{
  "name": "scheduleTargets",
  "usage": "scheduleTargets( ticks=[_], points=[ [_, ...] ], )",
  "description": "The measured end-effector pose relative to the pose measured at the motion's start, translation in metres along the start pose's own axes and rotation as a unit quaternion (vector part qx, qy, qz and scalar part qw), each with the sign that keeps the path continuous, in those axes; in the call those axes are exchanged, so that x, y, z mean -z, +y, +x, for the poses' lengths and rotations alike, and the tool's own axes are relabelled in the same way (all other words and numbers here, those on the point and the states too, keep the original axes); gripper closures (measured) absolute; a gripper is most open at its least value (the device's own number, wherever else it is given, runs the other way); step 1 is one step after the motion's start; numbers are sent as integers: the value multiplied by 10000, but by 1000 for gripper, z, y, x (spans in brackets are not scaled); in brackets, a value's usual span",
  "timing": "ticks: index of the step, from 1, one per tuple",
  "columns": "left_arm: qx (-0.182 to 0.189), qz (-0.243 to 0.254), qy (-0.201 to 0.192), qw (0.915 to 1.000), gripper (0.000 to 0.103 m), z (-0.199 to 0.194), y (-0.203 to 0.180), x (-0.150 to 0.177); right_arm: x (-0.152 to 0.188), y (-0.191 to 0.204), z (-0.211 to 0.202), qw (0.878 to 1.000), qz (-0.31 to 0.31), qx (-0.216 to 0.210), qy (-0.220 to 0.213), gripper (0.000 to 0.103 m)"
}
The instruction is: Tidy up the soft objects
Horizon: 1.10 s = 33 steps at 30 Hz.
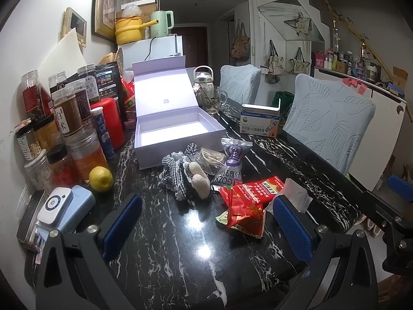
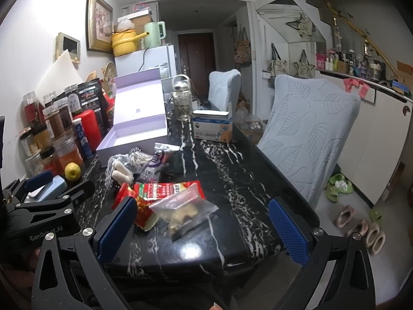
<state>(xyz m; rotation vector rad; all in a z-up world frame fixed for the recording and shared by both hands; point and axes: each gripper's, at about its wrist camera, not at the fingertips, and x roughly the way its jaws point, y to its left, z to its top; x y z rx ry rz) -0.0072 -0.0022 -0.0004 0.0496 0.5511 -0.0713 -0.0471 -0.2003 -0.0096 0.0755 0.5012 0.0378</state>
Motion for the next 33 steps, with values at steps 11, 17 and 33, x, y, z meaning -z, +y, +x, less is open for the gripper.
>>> scheduleTargets(
  ticks=[11, 17, 33],
  points=[
    [7, 17, -14, 10000, 0, 0, 0, 1, 0, 0, 0, 10000, -4, 5, 5, 0],
    [31, 40, -14, 10000, 0, -1, -1, 1, 0, 0, 0, 10000, -8, 7, 5, 0],
    [36, 65, -4, 10000, 0, -3, -3, 0, -1, -1, 1, 10000, -10, 6, 10, 0]
  ],
)
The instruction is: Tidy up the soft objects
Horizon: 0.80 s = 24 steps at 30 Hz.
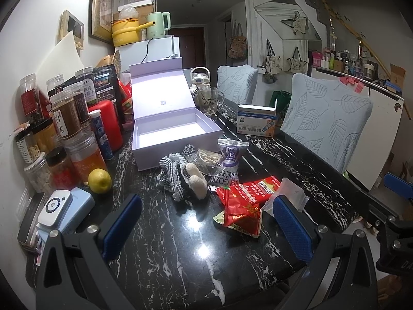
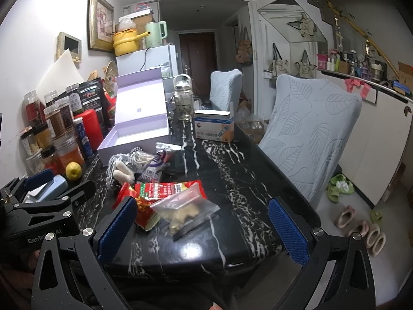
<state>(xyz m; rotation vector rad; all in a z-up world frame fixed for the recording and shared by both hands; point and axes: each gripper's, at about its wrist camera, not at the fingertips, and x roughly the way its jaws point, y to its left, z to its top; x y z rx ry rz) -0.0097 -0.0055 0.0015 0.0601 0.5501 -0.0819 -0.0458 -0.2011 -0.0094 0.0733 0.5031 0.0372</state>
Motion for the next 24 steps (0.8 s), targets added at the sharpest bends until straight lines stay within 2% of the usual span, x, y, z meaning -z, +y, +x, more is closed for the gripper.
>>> scheduleTargets(
  ticks=[17, 24],
  points=[
    [43, -14, 264, 9996, 0, 17, 3, 12, 12, -2, 15, 9997, 33, -14, 242, 0],
    [215, -151, 579, 9980, 0, 36, 7, 25, 20, -7, 29, 9990, 30, -69, 434, 0]
  ],
)
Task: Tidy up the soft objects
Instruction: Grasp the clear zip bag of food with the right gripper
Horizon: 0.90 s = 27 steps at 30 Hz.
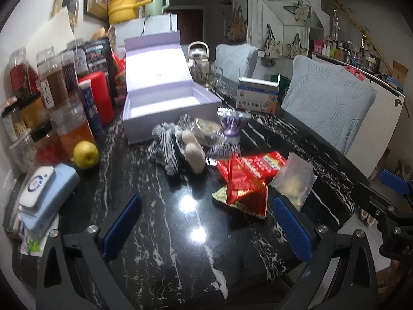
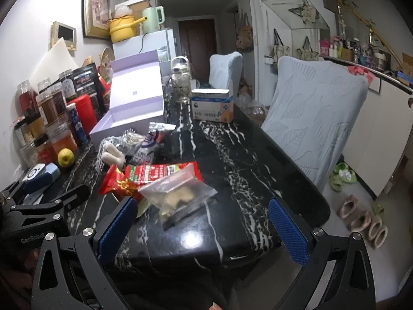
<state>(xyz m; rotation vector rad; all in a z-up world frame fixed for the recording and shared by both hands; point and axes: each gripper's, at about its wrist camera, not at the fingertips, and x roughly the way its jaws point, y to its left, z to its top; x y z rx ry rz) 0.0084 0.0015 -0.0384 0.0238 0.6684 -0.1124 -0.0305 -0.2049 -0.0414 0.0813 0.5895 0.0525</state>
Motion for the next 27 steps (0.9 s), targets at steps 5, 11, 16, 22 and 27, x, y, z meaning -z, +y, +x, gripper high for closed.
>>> scheduleTargets(
  ticks=[5, 11, 16, 22, 27],
  points=[
    [0, -35, 165, 9999, 0, 11, 1, 7, 5, -1, 13, 9999, -52, -121, 96, 0],
    [-18, -85, 275, 9996, 0, 18, 3, 13, 8, 0, 39, 9988, -231, -343, 248, 0],
    [-31, -217, 221, 9995, 0, 17, 9, 12, 7, 6, 66, 9956, -519, -667, 401, 0],
    [-29, -312, 180, 9993, 0, 17, 12, 9, -8, 17, 97, 9901, -991, -897, 435, 0],
    [28, -319, 199, 9993, 0, 20, 11, 8, -9, 16, 122, 9820, -1044, -1335, 832, 0]
  ],
)
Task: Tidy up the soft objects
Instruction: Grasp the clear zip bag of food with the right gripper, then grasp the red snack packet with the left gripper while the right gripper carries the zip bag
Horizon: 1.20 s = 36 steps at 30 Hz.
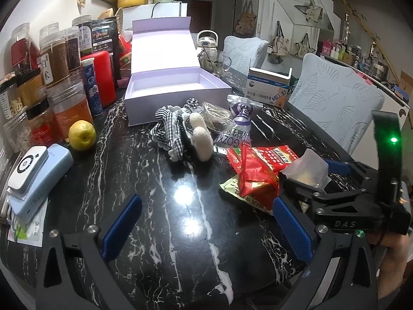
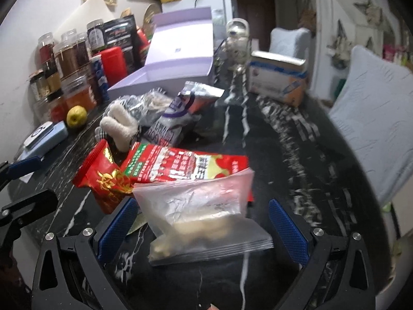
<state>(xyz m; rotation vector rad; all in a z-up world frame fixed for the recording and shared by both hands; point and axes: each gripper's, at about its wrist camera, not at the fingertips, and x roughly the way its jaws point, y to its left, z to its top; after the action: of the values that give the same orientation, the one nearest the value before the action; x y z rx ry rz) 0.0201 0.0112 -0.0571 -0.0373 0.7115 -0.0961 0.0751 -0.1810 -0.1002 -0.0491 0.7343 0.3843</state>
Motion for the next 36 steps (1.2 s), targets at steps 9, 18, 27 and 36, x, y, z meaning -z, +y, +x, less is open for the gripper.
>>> scheduleTargets(
  ticks=[9, 18, 27, 36],
  points=[
    [251, 147, 27, 9996, 0, 7, -15, -1, 6, -8, -3, 9996, 242, -116, -25, 36],
    [384, 414, -57, 9984, 6, 27, -34, -9, 13, -23, -38, 9982, 469, 5, -378, 38],
    [683, 234, 253, 9971, 37, 48, -41, -6, 18, -34, -58, 9970, 585, 44, -507, 38],
    [663, 368, 163, 9970, 68, 43, -44, -2, 23, -39, -54, 9968, 665, 79, -427, 38]
  ],
)
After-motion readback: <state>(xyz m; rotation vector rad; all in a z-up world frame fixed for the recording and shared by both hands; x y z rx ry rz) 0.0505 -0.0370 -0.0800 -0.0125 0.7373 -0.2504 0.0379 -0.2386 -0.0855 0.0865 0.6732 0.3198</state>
